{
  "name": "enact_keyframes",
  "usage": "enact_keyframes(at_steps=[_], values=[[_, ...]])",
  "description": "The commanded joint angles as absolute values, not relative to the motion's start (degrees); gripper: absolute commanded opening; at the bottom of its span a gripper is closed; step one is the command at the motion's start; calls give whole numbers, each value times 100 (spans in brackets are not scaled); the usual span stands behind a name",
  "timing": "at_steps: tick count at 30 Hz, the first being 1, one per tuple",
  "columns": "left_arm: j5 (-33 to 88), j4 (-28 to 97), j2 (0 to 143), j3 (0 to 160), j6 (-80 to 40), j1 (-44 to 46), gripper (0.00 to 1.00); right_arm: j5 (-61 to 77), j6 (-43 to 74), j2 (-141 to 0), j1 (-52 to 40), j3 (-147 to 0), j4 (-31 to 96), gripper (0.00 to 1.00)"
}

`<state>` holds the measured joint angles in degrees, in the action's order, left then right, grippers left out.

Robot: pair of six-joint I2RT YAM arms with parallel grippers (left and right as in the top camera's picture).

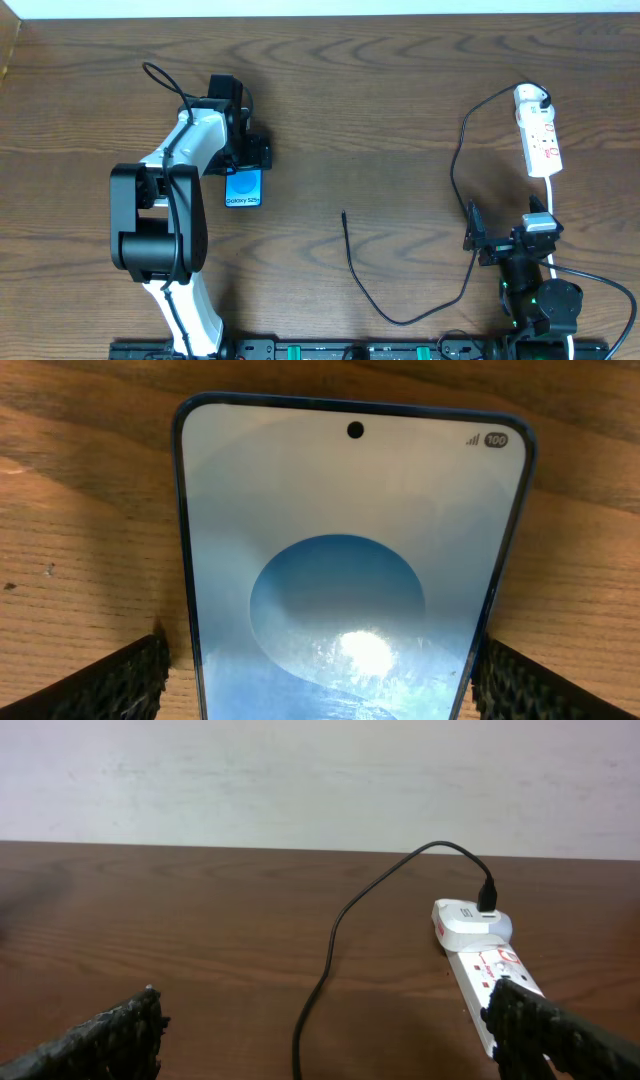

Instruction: Plug charger to phone and switch on socket

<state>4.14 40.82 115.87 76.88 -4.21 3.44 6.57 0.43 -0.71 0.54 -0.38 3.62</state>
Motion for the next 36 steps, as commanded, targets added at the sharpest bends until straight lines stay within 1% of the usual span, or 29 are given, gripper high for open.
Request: enact_keyframes(at_steps=[1, 10, 17, 36], values=[[405, 4080, 11651, 7741, -368, 329, 94, 635, 60, -38, 1, -32, 386, 99], [405, 4080, 11651, 7736, -370, 329, 93, 635, 60, -38, 1, -32, 386, 99], [405, 4080, 11651, 7736, -368, 329, 89, 635, 60, -38, 1, -32, 386, 99], [405, 4080, 11651, 7736, -368, 329, 86, 635, 60, -38, 1, -32, 386, 99]])
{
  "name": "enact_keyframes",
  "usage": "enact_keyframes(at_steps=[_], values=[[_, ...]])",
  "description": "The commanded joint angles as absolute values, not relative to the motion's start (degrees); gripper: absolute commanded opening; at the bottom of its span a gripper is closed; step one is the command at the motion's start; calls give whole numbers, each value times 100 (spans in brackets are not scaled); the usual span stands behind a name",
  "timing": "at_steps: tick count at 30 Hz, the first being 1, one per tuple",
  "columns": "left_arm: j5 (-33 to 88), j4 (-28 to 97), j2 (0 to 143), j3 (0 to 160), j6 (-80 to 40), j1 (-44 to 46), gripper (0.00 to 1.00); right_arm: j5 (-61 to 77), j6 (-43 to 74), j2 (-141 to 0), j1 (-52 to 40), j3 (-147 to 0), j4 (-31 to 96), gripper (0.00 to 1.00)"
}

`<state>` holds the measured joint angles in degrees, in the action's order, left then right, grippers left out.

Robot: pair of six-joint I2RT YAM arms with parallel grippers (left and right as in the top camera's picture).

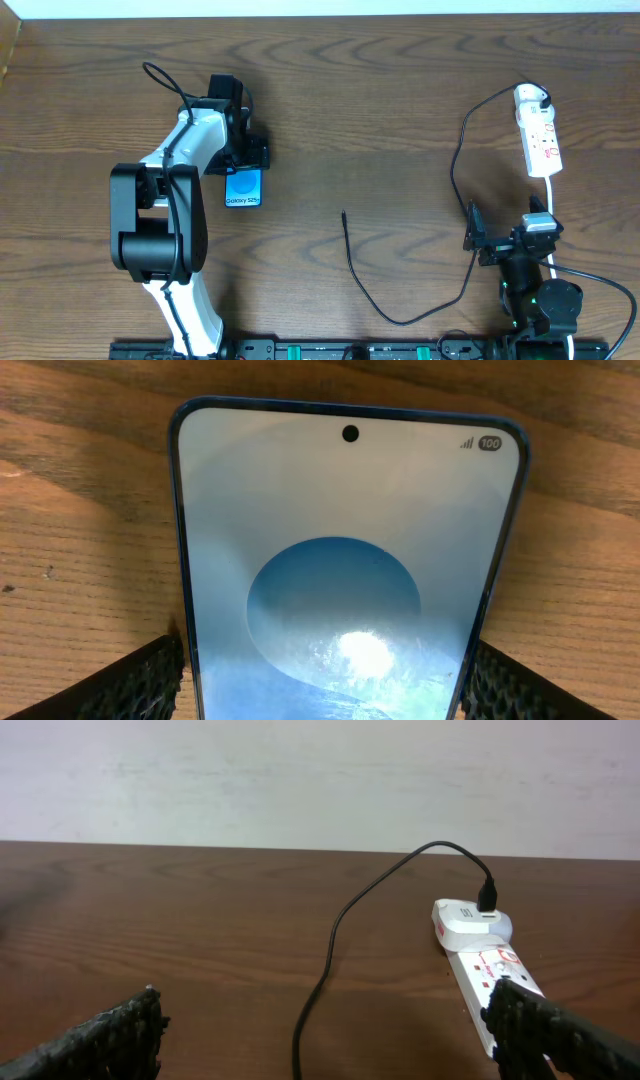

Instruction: Plug charger to phone and switch on socket

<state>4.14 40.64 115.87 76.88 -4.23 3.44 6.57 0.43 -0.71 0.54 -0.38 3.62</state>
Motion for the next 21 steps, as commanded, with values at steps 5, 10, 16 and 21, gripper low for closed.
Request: enact_keyframes(at_steps=[5, 10, 16, 21], values=[[405, 4080, 11651, 7736, -368, 329, 82, 635, 60, -38, 1, -32, 386, 99], [405, 4080, 11651, 7736, -370, 329, 82, 635, 60, -38, 1, -32, 386, 99], [405, 4080, 11651, 7736, -368, 329, 82, 635, 60, -38, 1, -32, 386, 99], [405, 4080, 11651, 7736, -368, 329, 77, 635, 60, -38, 1, -32, 386, 99]])
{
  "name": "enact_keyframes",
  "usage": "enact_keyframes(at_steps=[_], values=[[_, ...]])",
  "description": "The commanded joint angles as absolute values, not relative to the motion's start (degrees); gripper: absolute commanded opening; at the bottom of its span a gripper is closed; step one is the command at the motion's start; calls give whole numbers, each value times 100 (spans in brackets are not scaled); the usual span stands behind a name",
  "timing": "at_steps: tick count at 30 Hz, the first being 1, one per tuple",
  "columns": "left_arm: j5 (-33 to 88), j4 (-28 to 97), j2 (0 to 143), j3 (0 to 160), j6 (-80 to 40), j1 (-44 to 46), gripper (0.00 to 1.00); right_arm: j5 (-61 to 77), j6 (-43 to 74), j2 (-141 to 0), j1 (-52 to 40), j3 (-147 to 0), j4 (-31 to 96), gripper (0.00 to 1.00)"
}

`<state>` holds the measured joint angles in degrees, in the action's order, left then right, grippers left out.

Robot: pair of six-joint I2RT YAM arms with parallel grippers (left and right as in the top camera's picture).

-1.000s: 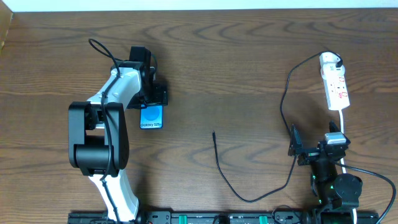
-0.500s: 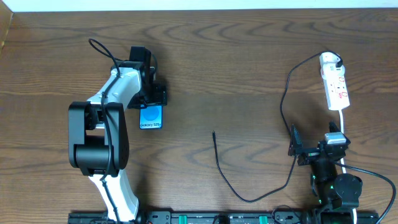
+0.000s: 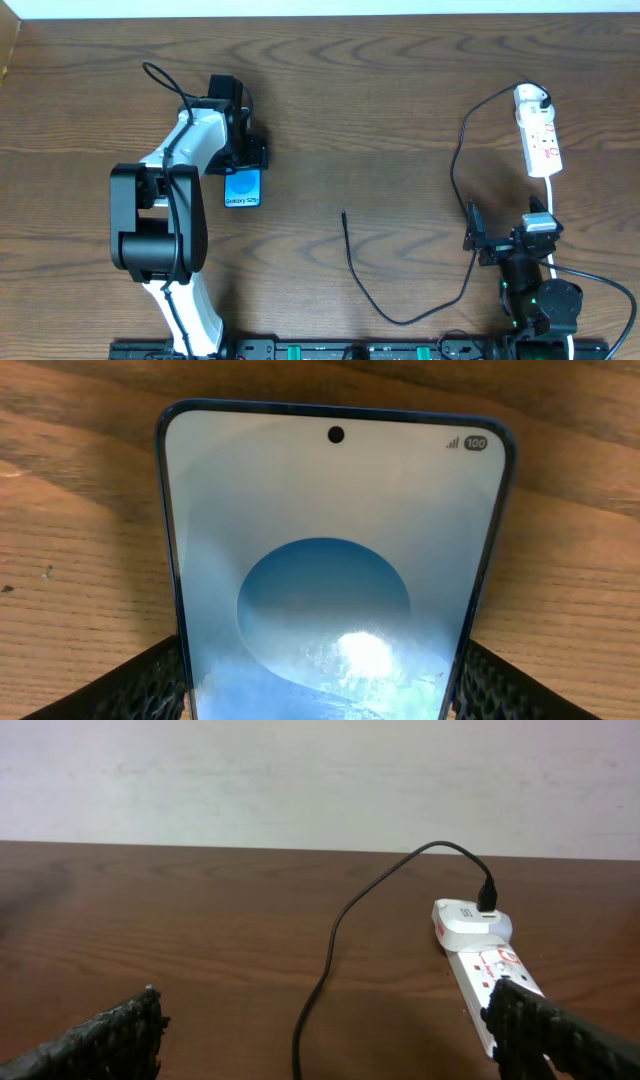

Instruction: Plug charger to phone and switch on socket

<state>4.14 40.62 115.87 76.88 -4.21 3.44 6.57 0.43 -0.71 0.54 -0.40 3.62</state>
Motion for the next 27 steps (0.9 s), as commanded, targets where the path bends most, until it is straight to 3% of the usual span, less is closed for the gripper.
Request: enact_keyframes(at_steps=[1, 15, 19, 27], values=[[405, 4080, 11651, 7736, -368, 329, 77, 635, 60, -38, 1, -32, 386, 99], [405, 4077, 11651, 7736, -368, 329, 69, 635, 60, -38, 1, -32, 386, 99], [405, 4080, 11651, 7736, -368, 329, 61, 635, 60, -38, 1, -32, 386, 99], [405, 4077, 11651, 7736, -370, 329, 35, 635, 60, -38, 1, -32, 386, 99]])
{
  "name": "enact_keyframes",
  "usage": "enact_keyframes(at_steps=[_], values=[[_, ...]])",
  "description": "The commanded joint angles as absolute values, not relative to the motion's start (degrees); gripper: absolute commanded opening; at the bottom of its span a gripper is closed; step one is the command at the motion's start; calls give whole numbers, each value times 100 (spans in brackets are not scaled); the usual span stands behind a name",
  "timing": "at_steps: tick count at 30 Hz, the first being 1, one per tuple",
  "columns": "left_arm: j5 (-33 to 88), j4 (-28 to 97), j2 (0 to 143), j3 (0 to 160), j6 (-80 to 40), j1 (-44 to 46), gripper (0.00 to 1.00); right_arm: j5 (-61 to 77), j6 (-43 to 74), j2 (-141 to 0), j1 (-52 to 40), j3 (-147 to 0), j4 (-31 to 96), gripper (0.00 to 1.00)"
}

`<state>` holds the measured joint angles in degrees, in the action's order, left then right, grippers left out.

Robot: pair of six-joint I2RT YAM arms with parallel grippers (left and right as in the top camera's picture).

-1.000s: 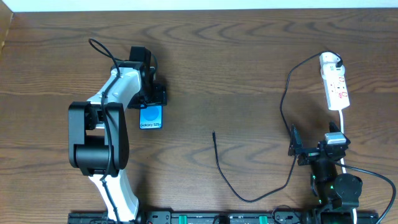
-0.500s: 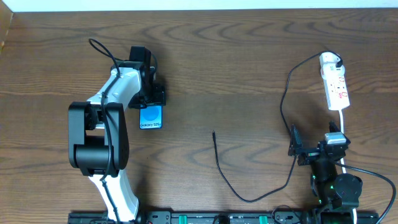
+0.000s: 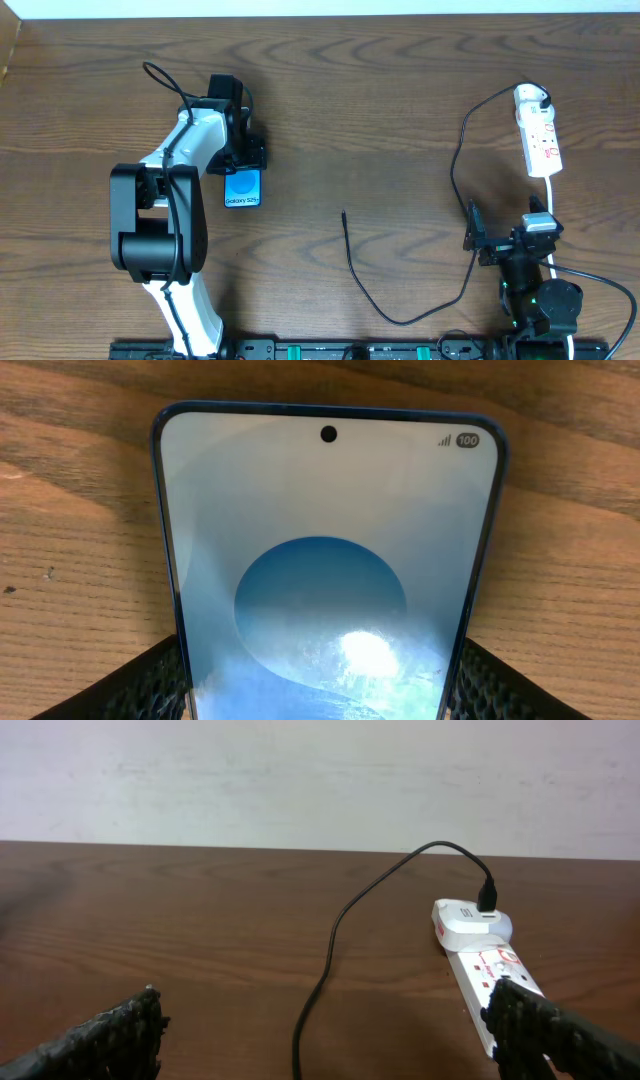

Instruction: Plug charger to phone and switch on socket

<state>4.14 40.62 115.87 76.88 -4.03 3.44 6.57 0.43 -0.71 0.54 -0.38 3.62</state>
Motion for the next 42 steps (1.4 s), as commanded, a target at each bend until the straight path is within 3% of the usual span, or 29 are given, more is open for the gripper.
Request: enact_keyframes(at_steps=[1, 8, 42], values=[[405, 4080, 11651, 7736, -370, 329, 32, 635, 60, -38, 1, -32, 386, 99], [405, 4080, 11649, 7736, -370, 329, 7, 635, 60, -38, 1, -32, 386, 99], [403, 4329, 10860, 7867, -368, 329, 8, 635, 60, -38, 1, -32, 386, 99]])
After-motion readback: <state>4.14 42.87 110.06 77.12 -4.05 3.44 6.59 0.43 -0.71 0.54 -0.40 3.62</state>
